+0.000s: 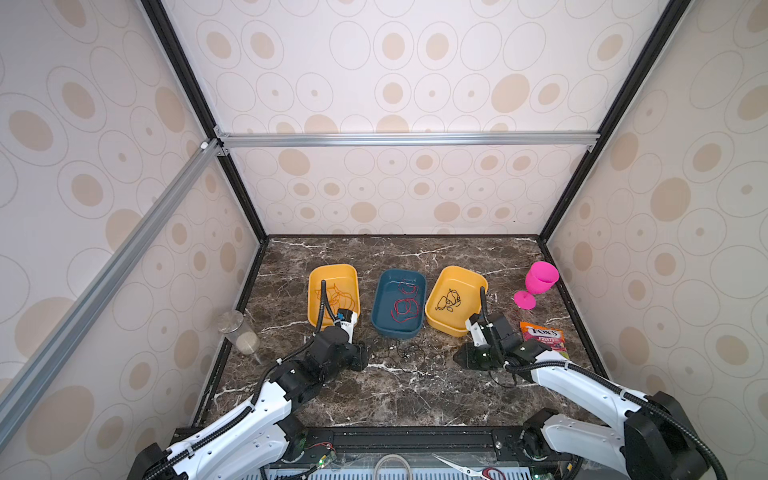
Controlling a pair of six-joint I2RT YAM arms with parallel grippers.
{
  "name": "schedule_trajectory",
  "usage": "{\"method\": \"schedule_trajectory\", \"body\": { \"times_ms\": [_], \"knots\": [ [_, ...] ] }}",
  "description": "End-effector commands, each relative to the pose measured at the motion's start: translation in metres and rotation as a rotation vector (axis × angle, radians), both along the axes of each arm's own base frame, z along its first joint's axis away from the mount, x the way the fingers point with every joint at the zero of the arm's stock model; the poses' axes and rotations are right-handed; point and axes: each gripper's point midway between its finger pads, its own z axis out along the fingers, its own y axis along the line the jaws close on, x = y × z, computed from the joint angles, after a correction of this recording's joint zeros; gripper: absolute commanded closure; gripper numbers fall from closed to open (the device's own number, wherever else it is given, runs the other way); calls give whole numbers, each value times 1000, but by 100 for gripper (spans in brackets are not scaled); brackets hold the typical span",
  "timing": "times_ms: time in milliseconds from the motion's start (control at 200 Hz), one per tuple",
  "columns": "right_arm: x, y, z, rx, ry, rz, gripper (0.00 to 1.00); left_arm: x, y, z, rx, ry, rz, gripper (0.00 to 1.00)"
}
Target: Untangle the cables
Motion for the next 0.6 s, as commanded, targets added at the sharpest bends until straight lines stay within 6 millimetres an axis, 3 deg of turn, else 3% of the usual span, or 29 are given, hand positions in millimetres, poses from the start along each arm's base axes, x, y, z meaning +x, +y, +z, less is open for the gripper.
{"method": "schedule_trajectory", "body": {
  "times_ms": [0,170,310,515,595],
  "knots": [
    [15,20,18,54,-53,28,68,5,-8,20,-28,-32,-31,44],
    [21,56,20,80,-71,112,67,-3,-35,20,-132,-15,-116,44],
    [28,81,6,65,-51,144,62,-6,-44,19,-147,-14,-137,43],
    [38,102,-24,34,-8,160,63,-14,-58,24,-207,-18,-179,43],
    [37,107,-27,54,7,161,70,-16,-63,27,-231,-20,-195,42]
  ]
}}
